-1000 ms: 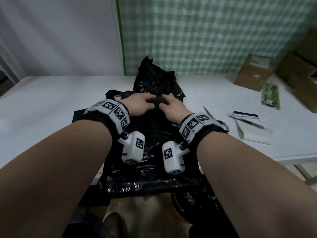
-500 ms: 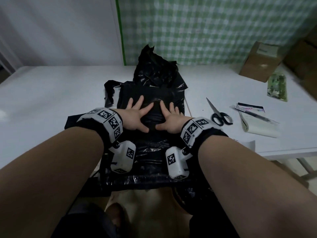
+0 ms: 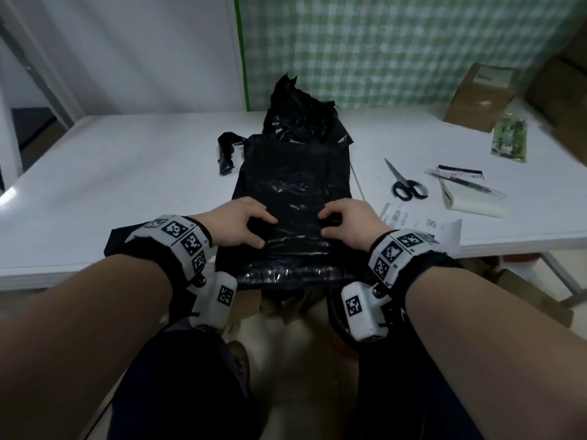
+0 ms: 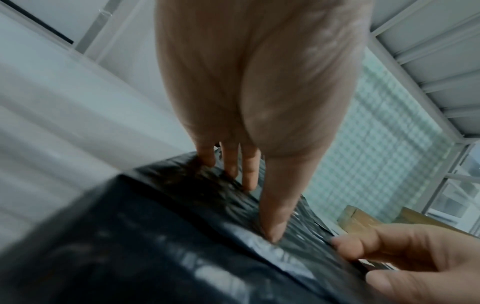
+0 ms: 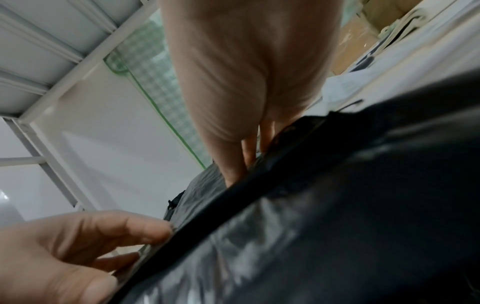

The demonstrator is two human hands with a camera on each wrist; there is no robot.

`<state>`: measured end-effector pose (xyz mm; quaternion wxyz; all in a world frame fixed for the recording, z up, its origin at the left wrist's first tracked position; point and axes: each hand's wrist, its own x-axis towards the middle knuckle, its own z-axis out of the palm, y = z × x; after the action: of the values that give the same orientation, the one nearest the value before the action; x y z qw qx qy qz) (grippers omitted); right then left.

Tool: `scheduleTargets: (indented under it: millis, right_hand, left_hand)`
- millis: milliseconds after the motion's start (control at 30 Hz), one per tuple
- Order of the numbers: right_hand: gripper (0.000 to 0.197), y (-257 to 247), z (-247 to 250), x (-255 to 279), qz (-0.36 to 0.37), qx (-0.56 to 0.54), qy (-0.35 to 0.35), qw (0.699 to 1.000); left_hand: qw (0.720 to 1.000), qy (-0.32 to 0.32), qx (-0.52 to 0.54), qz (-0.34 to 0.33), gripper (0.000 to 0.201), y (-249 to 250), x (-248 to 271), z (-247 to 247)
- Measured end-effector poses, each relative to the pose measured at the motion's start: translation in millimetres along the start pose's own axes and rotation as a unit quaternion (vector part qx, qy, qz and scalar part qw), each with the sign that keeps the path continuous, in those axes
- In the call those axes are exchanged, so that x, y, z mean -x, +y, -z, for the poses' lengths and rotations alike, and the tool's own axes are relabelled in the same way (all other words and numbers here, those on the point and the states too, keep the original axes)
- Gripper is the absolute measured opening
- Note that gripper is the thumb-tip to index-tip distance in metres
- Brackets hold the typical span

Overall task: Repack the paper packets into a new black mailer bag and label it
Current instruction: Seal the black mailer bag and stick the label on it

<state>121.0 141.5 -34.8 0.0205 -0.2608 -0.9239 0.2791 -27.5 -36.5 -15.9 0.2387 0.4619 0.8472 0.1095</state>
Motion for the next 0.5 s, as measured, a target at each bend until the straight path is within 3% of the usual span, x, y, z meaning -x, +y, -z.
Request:
scheduleTargets:
  millis: [100,233,333,500]
  right_hand:
    - [0.018,1.4,-2.5,14.0,0.002,0.006,0.034,0.999]
    - [0.005,-5.7,-11.0,27.7,0.006,-0.014,0.028,0.999]
    - [0.007,-15.5,-19.2,34.1,0.028,-0.031,0.018,0.999]
    - [0.009,-40.4,-34.8,37.2,0.061,-0.069,-0.011,0.996]
  left_hand:
    - [0.999,0.038,-0.005,0.005,0.041,-2.5,15.6,-6.0]
    - [0.987,0.122,0.073,0.070,0.021,-9.3,29.9,-17.9]
    - [0.971,0.174,0.113,0.115,0.020,-14.1,40.3,-21.5]
    - [0.955,0.189,0.152,0.172,0.017,-22.9,48.2,-20.6]
